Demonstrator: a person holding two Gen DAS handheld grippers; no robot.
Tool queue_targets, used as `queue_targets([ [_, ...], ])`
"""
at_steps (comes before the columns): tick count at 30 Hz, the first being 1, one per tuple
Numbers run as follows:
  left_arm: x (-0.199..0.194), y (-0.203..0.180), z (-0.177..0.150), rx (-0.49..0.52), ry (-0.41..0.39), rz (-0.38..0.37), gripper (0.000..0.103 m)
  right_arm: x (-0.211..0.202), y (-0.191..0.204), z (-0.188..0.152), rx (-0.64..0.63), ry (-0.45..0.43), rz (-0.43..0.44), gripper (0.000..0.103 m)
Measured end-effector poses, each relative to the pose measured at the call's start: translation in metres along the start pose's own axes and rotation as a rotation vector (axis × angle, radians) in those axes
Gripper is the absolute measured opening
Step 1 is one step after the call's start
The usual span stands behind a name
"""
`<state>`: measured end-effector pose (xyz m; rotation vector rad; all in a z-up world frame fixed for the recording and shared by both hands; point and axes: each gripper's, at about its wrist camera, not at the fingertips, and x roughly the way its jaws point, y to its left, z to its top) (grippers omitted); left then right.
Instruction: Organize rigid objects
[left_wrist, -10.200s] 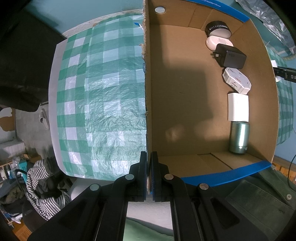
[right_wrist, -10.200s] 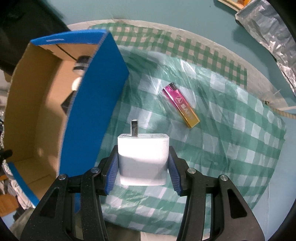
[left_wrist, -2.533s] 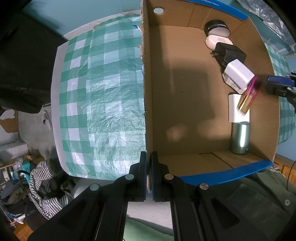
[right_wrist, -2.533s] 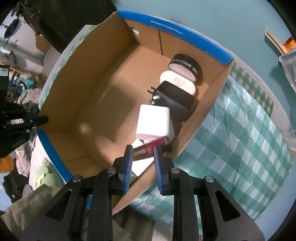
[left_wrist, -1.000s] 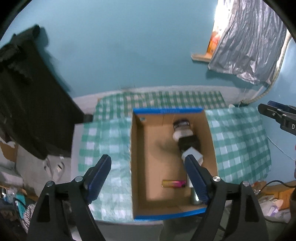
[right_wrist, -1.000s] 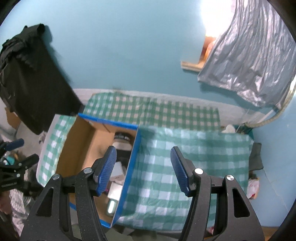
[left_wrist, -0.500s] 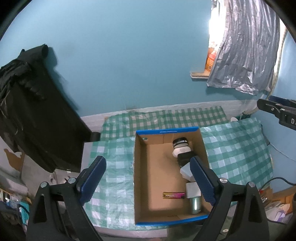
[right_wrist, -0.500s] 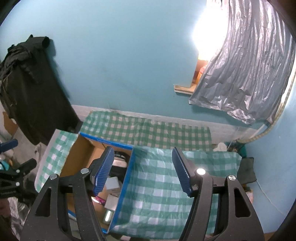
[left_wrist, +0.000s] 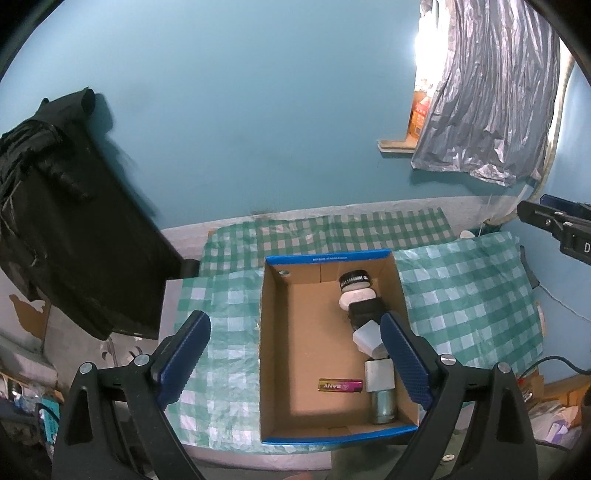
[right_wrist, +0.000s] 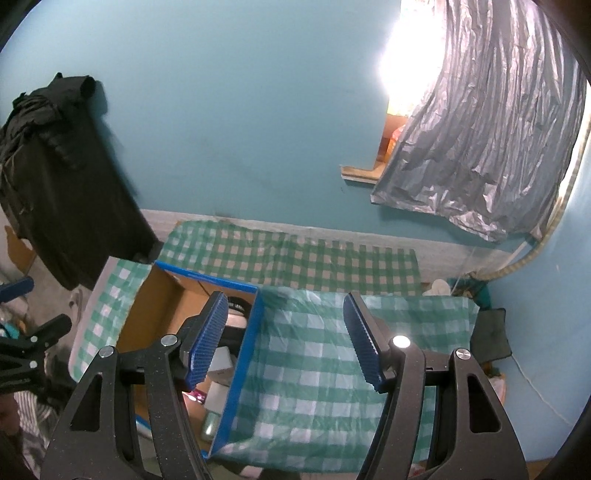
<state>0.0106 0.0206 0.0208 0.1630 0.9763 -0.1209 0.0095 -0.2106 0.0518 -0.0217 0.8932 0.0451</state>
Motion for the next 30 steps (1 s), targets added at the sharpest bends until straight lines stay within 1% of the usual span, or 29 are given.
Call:
queue_targets([
  [3,-0.002,-0.002,0.0,-0.002,0.0,-0.007,0.095,0.001,-0.001,-0.001,0.002,0.004,-0.002,0.064],
  [8,-0.002,-0.007,0.002,0.01,-0.002,0.002,0.095,0.001,-0.004,-0.002,0.007,0.008,0.002,0.064],
  [12,-0.003,-0.01,0.003,0.016,-0.005,0.011,0.1,0.001,-0.005,-0.003,0.006,0.008,0.004,0.064],
  [16,-0.002,-0.015,0.004,0.027,-0.006,0.013,0.1,0.002,-0.005,-0.002,0.004,0.012,0.003,0.064],
  [30,-0.002,-0.015,0.005,0.002,-0.005,0.024,0.1,0.004,-0.006,-0.002,0.002,0.014,0.008,0.064],
])
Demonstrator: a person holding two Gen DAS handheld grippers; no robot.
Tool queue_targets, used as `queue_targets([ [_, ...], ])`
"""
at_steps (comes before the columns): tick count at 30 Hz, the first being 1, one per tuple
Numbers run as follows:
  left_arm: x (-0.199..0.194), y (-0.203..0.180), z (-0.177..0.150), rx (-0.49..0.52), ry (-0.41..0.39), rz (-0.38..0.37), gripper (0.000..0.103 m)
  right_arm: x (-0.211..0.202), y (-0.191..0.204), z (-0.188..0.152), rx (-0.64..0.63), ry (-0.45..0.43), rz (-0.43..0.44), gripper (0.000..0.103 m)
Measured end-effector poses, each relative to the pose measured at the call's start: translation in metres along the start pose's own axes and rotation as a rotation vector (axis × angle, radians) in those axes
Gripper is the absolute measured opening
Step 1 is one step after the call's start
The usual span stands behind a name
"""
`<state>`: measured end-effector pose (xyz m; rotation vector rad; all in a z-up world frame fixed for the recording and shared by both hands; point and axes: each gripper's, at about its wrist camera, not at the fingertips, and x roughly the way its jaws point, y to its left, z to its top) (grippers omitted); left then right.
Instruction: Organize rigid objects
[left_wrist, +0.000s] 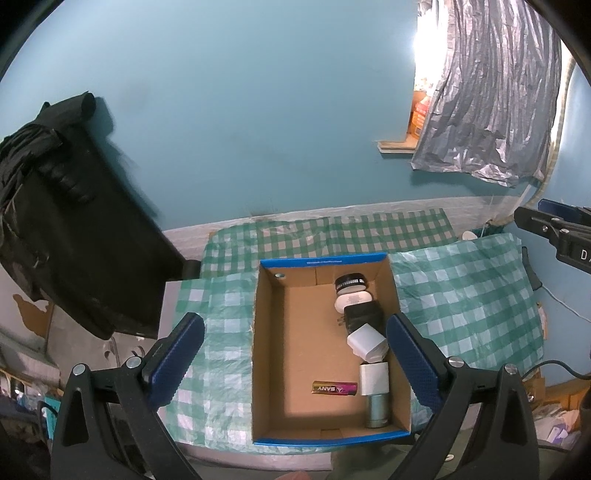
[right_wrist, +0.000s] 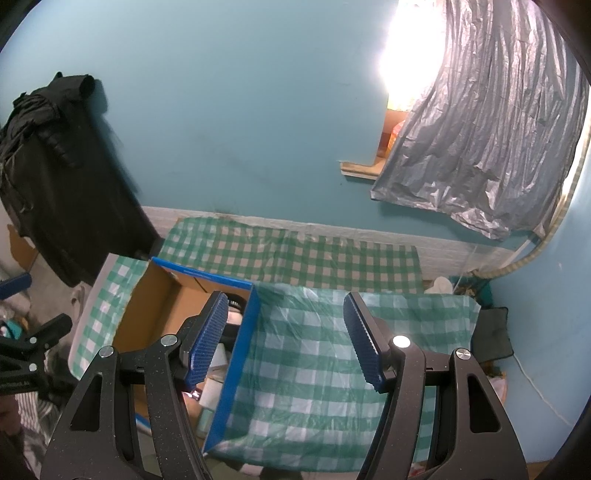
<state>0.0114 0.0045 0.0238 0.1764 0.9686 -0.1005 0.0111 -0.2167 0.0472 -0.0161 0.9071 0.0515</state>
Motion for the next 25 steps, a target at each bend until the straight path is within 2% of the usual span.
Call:
queue_targets([
  [25,0.003,0.001,-0.007,-0.005,0.008,0.008,0.1,0.002,-0.004,-0.01,0.002,0.014,-0.002,0.064],
])
